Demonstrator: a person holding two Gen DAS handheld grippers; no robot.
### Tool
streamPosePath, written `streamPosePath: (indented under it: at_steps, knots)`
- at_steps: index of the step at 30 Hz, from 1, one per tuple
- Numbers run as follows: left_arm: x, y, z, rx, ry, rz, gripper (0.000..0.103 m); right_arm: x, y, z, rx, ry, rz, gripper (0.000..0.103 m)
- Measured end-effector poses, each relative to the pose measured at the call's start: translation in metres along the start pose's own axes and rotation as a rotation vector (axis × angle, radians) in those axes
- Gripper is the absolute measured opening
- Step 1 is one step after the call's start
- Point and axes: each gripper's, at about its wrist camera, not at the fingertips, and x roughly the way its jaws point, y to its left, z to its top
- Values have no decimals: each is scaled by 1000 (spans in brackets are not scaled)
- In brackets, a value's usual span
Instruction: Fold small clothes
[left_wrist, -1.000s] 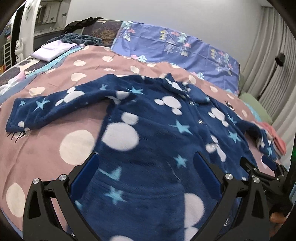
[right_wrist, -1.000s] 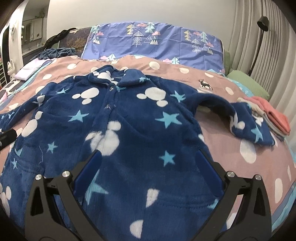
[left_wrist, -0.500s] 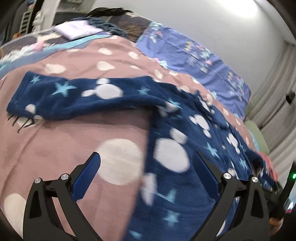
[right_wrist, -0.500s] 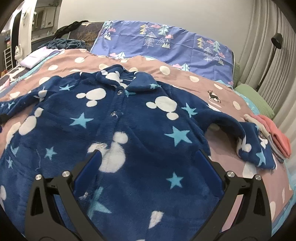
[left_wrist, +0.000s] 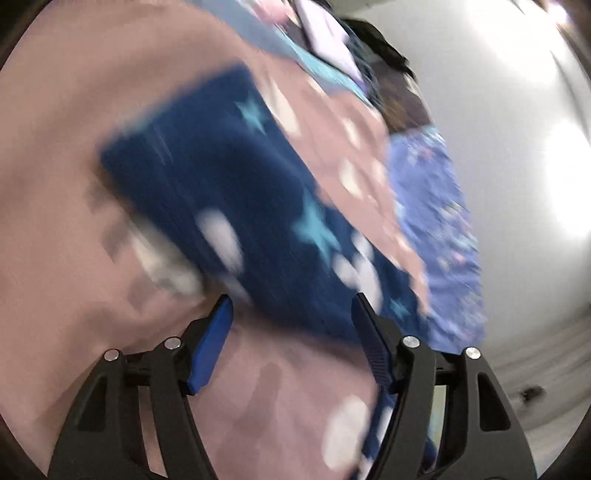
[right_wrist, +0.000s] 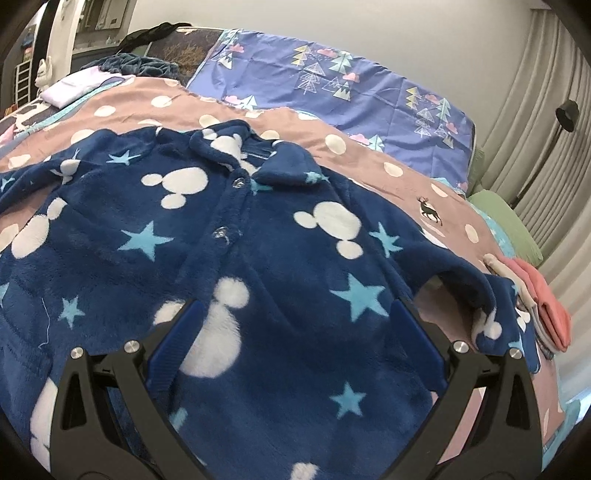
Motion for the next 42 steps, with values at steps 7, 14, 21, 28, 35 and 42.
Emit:
streamPosePath:
  at_steps: [7,14,21,28,35,42]
  knots:
    - [12,-19,30,61,-121,137,38,7,11,10,-29,-7,25,101]
    - [10,-112,37,319,-165,72,10,12,-7,10,3,-27,35,101]
    - [23,-264,-66,710,-98,-112,10,25,-63,-5,158,8,94,101]
    - [88,-333,-226,981,183,-278,10,35,-124,-36,343,20,222,93]
    - [149,-316,-336,1188,429,-186,52,35,-156,-48,460,4,378,40]
    - [89,-296,-299,1338,230,-147,82,29,-147,-8,366,-21,542,60]
